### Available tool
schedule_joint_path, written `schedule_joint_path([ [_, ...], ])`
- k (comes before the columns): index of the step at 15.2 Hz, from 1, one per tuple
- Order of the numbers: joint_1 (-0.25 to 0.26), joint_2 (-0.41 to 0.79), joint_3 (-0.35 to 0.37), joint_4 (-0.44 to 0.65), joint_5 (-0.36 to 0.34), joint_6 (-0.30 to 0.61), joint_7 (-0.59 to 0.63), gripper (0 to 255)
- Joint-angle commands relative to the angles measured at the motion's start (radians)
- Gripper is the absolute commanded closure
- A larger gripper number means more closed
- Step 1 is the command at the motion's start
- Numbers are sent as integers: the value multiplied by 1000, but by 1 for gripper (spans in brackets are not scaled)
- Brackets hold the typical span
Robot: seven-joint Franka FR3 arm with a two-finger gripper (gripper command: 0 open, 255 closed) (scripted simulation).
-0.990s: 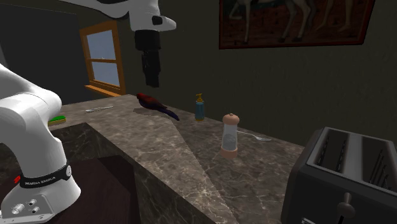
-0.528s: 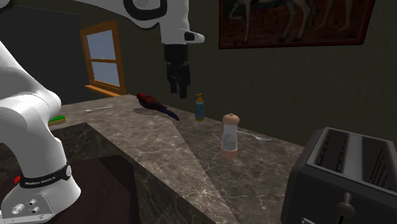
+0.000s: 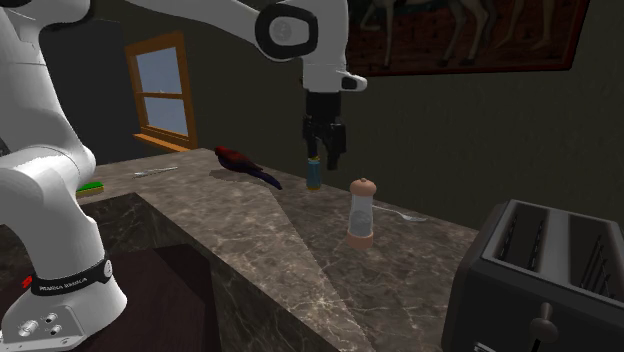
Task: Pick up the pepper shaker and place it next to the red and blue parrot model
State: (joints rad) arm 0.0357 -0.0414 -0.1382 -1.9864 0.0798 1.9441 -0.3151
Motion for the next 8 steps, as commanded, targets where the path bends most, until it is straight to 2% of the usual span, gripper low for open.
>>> schedule_joint_path([
  [1,-1,84,-3,71,36,8,-23,0],
  [8,-28,376,7,375,148,-28,-84,0],
])
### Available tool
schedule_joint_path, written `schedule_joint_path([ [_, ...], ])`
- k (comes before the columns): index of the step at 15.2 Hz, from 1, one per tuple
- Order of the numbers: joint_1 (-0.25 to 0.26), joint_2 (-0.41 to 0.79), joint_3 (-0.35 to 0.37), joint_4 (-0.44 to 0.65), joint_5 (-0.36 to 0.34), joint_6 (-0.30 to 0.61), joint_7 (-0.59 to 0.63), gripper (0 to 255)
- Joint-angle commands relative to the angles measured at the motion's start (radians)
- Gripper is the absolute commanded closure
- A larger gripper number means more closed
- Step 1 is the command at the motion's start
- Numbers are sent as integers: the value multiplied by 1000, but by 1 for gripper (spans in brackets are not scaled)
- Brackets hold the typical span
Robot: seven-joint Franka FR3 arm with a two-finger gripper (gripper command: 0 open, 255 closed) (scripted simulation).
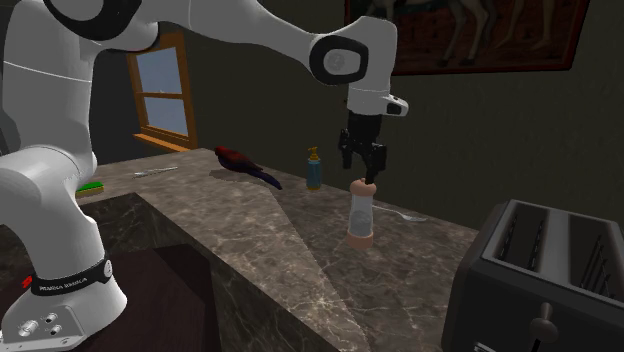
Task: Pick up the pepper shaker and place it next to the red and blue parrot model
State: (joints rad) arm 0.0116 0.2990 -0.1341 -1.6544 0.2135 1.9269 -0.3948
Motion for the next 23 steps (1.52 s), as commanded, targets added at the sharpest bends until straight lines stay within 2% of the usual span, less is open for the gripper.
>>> schedule_joint_path([
  [1,-3,38,5,34,15,2,-5,0],
  [8,4,60,11,-22,24,80,-12,0],
  [16,4,60,11,-22,24,80,-12,0],
  [17,4,60,11,-22,24,80,-12,255],
  [23,4,61,11,-22,24,80,-12,255],
])
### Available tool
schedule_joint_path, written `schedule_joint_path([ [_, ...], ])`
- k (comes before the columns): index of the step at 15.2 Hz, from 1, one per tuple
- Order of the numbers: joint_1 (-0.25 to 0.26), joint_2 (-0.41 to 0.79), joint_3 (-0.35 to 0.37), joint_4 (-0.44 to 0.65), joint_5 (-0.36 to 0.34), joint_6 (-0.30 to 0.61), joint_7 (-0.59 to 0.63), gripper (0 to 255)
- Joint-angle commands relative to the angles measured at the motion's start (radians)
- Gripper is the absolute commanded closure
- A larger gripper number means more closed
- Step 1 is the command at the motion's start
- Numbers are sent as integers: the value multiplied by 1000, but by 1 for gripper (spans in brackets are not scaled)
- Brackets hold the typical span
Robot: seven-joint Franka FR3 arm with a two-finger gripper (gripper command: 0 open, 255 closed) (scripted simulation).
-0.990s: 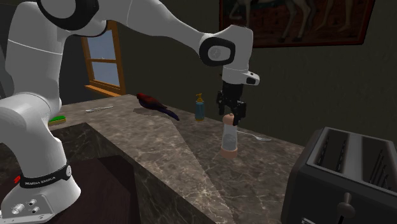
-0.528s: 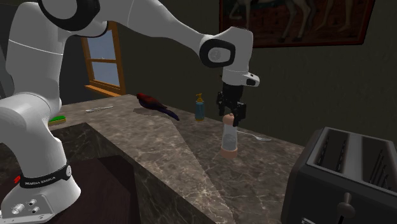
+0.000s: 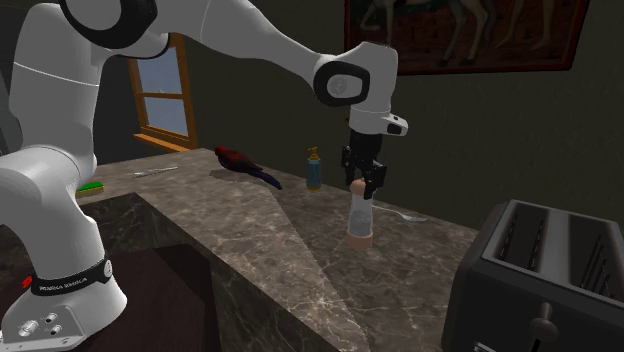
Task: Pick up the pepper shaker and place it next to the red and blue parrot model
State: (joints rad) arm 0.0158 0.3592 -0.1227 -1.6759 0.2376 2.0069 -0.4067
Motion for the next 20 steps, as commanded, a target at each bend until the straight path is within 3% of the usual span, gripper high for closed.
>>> schedule_joint_path([
  [1,0,0,0,0,0,0,0,255],
  [20,-4,-45,-7,163,-21,-205,40,255],
])
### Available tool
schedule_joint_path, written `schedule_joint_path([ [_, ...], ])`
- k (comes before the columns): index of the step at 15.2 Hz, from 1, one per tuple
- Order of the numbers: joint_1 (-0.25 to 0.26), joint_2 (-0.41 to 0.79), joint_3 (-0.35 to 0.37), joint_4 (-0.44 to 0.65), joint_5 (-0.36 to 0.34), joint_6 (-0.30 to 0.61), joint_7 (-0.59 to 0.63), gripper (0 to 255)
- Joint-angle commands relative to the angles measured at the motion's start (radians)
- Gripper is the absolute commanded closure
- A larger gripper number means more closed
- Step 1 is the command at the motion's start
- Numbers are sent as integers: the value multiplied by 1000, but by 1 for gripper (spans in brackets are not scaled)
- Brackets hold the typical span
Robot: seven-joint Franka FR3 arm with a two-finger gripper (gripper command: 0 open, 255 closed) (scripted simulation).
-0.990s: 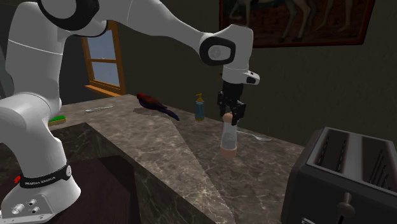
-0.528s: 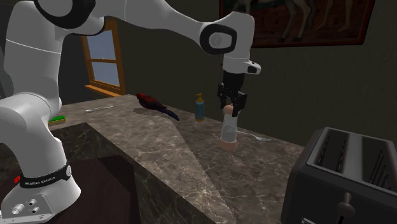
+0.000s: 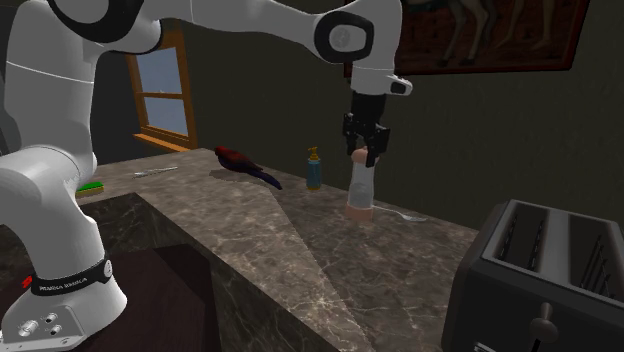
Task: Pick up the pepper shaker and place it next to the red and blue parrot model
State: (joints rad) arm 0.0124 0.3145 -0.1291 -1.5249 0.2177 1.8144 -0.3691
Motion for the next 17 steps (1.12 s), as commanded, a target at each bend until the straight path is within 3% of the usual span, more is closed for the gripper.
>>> schedule_joint_path([
  [1,-1,-1,0,24,-1,-25,5,255],
  [17,-14,26,-2,278,-3,-250,40,255],
])
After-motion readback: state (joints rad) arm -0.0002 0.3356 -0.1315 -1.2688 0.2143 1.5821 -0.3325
